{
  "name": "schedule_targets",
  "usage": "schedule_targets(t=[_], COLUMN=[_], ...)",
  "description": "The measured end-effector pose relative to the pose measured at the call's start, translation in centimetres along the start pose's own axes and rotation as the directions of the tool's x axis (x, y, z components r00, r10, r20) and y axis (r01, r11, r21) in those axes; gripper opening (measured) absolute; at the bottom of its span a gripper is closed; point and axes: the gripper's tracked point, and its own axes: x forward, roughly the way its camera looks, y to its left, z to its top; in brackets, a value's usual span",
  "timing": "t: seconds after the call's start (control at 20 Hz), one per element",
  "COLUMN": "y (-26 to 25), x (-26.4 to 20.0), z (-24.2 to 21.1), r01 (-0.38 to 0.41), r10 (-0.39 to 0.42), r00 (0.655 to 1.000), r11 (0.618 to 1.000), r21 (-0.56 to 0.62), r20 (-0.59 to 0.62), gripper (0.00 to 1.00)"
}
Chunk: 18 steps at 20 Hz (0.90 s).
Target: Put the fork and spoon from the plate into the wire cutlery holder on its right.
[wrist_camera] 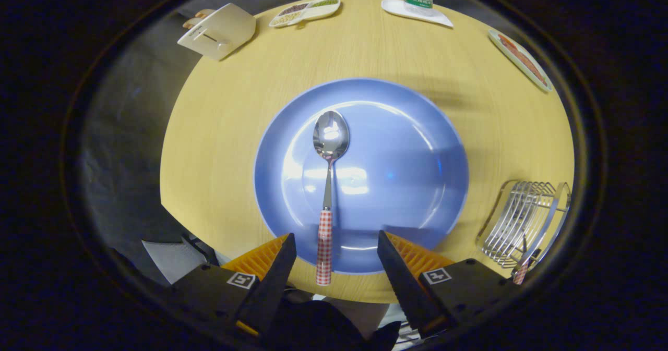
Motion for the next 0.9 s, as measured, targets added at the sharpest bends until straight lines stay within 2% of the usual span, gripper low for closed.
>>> schedule_targets(t=[0.05,0.25,0.55,0.75,0.9], y=[-0.1,-0.5,-0.5,-1.0,-1.3], x=[0.4,0.9,1.1,-0.3,-3.0], z=[-0.2,-0.9,-1.5,-2.6,-3.3], r01=[0.008,0.037,0.036,0.042,-0.007], r10=[-0.008,-0.034,-0.03,-0.028,0.034], r00=[1.0,0.996,0.991,0.983,0.982], r11=[1.0,0.999,0.998,0.997,0.989], r21=[0.004,0.025,0.044,0.072,0.145], r20=[-0.017,-0.081,-0.134,-0.182,-0.185], gripper=[0.99,0.67,0.19,0.07,0.07])
